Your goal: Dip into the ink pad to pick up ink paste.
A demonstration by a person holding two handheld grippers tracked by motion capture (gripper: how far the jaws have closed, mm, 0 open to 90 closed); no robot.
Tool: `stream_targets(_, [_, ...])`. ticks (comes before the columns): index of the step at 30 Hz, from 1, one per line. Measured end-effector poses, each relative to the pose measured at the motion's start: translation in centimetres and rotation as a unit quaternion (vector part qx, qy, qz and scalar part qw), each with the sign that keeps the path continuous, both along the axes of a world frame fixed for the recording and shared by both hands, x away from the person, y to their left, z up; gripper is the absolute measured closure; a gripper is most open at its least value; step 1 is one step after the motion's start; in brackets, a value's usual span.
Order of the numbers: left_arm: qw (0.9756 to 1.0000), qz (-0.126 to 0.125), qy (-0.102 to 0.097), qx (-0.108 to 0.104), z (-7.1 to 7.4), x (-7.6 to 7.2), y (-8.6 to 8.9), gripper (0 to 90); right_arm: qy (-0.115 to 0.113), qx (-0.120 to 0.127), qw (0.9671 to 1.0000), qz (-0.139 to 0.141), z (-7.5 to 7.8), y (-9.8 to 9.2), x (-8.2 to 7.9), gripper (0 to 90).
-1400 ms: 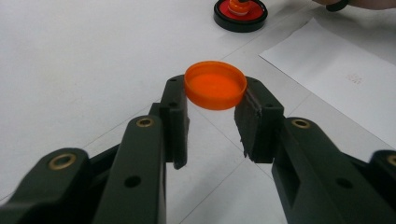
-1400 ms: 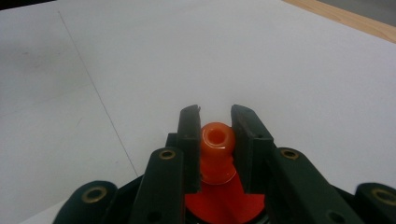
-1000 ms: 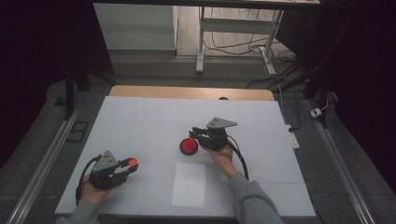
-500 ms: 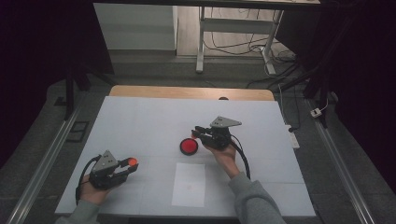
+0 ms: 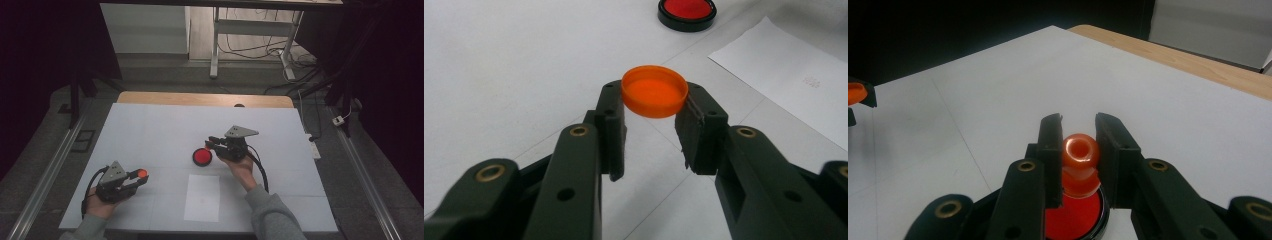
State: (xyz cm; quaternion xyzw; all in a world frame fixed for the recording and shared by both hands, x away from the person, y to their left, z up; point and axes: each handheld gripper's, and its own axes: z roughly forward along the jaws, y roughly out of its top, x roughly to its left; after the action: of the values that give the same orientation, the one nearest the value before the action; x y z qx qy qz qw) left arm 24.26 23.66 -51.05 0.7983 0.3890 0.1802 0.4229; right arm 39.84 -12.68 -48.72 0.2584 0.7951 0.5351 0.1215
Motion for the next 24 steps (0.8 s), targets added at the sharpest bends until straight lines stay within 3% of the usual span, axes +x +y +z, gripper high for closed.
stream_targets(24, [1.0000, -0.001, -0.002, -0.002, 0.0, 0.0, 0.0, 64.8, 0.004, 0.008, 0.9999, 0.008, 0.7, -0.9, -1.2, 72.9])
